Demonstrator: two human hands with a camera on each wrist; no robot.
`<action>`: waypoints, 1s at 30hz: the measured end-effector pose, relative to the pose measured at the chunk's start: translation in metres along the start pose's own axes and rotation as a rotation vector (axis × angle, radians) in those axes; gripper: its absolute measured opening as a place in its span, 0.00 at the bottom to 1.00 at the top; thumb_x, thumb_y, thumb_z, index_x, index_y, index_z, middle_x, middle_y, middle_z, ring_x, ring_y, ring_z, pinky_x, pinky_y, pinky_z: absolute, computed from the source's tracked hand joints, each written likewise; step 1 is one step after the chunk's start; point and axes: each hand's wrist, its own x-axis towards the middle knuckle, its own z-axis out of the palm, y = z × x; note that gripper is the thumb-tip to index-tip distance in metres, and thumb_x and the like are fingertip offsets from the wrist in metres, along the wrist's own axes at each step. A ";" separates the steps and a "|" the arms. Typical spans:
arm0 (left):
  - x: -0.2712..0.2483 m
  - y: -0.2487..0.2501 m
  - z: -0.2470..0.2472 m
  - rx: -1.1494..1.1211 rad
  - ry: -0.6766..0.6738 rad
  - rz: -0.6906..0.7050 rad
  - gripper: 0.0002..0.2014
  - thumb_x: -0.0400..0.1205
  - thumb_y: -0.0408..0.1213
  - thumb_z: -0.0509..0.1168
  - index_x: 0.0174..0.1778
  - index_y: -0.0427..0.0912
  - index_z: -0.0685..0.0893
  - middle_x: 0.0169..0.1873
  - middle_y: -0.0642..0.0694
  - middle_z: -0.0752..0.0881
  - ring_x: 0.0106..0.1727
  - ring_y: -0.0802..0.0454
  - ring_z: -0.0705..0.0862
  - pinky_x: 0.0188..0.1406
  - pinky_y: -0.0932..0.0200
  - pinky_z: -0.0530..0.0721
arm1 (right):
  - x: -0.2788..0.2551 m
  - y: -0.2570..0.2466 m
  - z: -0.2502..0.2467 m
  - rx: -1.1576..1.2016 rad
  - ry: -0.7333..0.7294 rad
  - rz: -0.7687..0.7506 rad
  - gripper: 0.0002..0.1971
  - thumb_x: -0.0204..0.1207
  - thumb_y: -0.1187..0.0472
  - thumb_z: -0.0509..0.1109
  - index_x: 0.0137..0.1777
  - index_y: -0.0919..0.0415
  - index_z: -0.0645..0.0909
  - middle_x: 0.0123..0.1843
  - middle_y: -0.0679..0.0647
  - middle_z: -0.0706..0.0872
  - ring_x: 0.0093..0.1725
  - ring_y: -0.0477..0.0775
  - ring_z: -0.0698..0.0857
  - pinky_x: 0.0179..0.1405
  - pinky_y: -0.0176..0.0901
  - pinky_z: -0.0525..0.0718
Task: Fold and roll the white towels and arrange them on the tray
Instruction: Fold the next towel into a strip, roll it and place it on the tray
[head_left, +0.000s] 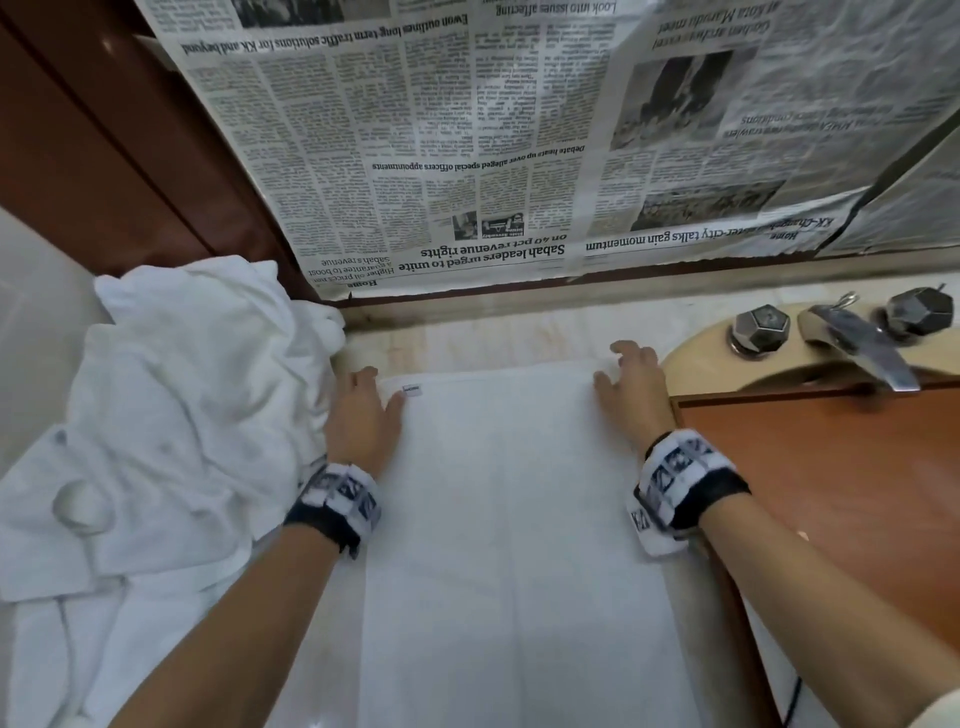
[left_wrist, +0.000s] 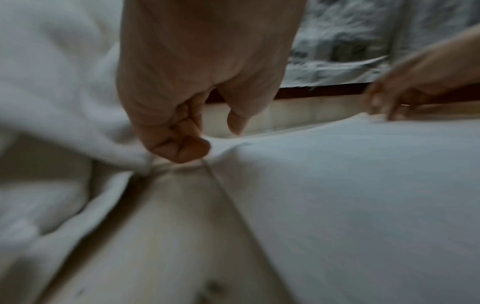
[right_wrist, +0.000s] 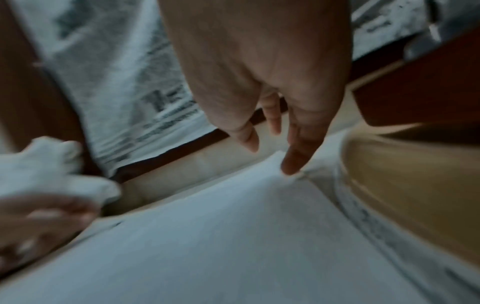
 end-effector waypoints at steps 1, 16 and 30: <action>-0.015 0.006 0.002 0.006 0.022 0.052 0.24 0.85 0.44 0.66 0.73 0.34 0.76 0.69 0.34 0.76 0.67 0.33 0.76 0.62 0.41 0.77 | -0.015 -0.004 0.006 -0.040 0.015 -0.069 0.21 0.82 0.64 0.66 0.74 0.66 0.73 0.70 0.66 0.75 0.63 0.67 0.79 0.62 0.56 0.78; -0.075 0.022 0.056 0.289 -0.267 0.150 0.34 0.82 0.62 0.25 0.87 0.61 0.39 0.87 0.58 0.36 0.88 0.50 0.37 0.85 0.37 0.38 | -0.055 0.009 0.056 -0.560 -0.299 -0.193 0.30 0.88 0.44 0.35 0.86 0.51 0.33 0.87 0.45 0.31 0.86 0.51 0.35 0.85 0.59 0.37; -0.115 0.006 0.035 0.220 -0.278 0.079 0.37 0.81 0.66 0.31 0.88 0.59 0.46 0.88 0.47 0.40 0.88 0.41 0.40 0.86 0.40 0.43 | -0.131 0.010 0.051 -0.553 -0.401 -0.282 0.37 0.76 0.37 0.22 0.86 0.46 0.32 0.85 0.43 0.27 0.85 0.48 0.31 0.83 0.55 0.31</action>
